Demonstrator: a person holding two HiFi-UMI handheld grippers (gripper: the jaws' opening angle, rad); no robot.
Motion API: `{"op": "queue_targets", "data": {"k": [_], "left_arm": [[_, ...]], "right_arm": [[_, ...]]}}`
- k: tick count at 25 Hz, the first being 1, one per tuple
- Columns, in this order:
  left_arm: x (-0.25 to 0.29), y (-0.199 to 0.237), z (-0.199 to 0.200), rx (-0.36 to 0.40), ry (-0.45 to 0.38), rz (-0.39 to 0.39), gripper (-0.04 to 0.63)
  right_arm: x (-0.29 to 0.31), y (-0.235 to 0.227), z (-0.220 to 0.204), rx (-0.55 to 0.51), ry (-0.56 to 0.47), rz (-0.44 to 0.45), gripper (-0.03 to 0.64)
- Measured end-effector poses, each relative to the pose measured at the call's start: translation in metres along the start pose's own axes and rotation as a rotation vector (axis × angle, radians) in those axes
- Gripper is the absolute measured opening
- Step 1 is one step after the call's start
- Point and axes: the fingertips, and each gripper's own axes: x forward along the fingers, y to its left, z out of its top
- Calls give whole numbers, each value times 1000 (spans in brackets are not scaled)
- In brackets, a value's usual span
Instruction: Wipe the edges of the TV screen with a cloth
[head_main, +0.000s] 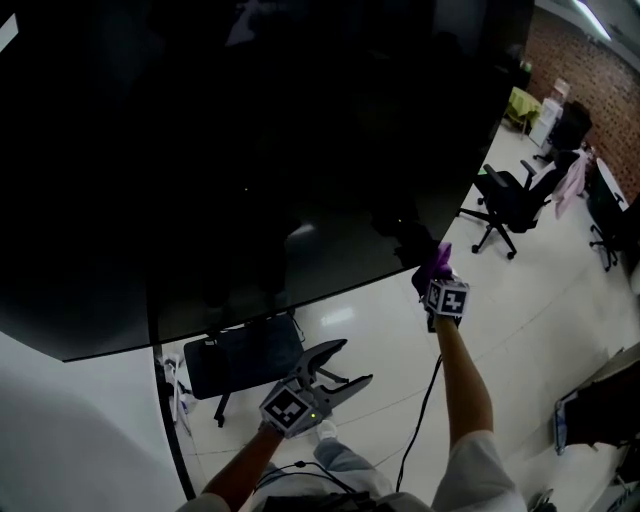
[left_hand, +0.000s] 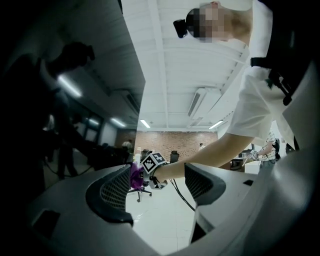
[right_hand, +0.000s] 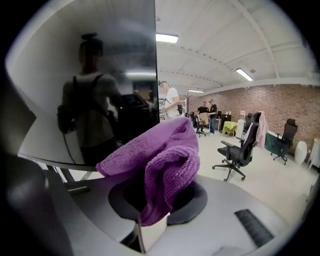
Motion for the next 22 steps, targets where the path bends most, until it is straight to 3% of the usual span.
{"op": "queue_targets", "data": {"k": [7, 14, 18, 22], "left_arm": [[-45, 23, 3, -39, -17, 123, 325], [-105, 49, 11, -52, -43, 238, 325], [-149, 51, 16, -59, -27, 315, 325], [-212, 66, 13, -55, -28, 410, 325]], "right_arm": [[-3, 24, -13, 140, -17, 21, 78], [-10, 126, -19, 222, -30, 183, 78], [-27, 210, -48, 169, 4, 303, 78], [-36, 338, -70, -27, 15, 476, 72]]}}
